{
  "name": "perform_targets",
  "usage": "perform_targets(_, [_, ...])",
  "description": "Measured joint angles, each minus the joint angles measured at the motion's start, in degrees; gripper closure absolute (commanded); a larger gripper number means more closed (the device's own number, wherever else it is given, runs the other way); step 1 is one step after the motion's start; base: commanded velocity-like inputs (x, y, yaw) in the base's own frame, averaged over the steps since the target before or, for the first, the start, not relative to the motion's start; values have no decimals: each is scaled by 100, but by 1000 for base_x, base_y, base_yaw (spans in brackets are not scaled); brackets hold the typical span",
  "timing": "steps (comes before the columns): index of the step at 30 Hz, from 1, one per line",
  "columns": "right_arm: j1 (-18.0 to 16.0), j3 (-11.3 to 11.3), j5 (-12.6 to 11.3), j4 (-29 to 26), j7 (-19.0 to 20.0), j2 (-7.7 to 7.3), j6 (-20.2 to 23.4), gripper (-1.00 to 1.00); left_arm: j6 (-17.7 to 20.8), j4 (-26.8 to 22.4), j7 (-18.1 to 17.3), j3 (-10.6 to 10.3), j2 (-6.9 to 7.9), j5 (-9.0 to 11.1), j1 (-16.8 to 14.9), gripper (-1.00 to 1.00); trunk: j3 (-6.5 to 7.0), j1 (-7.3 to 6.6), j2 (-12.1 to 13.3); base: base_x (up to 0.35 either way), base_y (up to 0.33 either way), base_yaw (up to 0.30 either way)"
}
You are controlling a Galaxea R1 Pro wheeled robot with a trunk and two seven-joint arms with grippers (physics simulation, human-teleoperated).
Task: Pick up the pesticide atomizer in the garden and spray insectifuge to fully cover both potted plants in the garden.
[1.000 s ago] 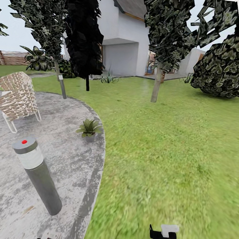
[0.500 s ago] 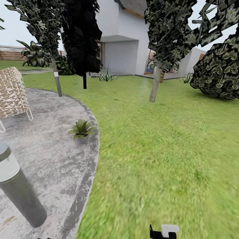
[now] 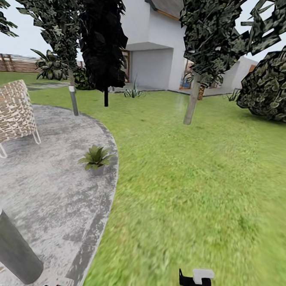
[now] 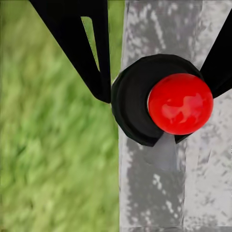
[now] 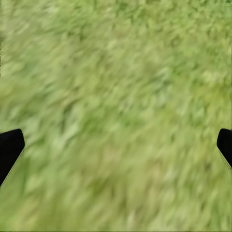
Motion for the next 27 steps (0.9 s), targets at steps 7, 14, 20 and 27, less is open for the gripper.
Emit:
perform_targets(7, [-1, 0, 0, 0, 0, 0, 0, -100, 0, 0, 0, -4, -2, 0, 0, 100, 0, 0, 0, 239, -196, 276])
perform_targets(14, [2, 0, 2, 0, 0, 0, 0, -100, 0, 0, 0, 0, 6, 0, 8, 100, 0, 0, 0, 243, -189, 266])
perform_targets(20, [5, 0, 1, -3, 0, -1, 2, -100, -1, 2, 1, -1, 7, -2, 7, 100, 0, -1, 0, 313, -38, 48])
perform_targets(27, [5, 0, 2, -3, 0, -1, 2, -100, -1, 2, 1, -1, 7, -2, 7, 100, 0, -1, 0, 335, -1, 1])
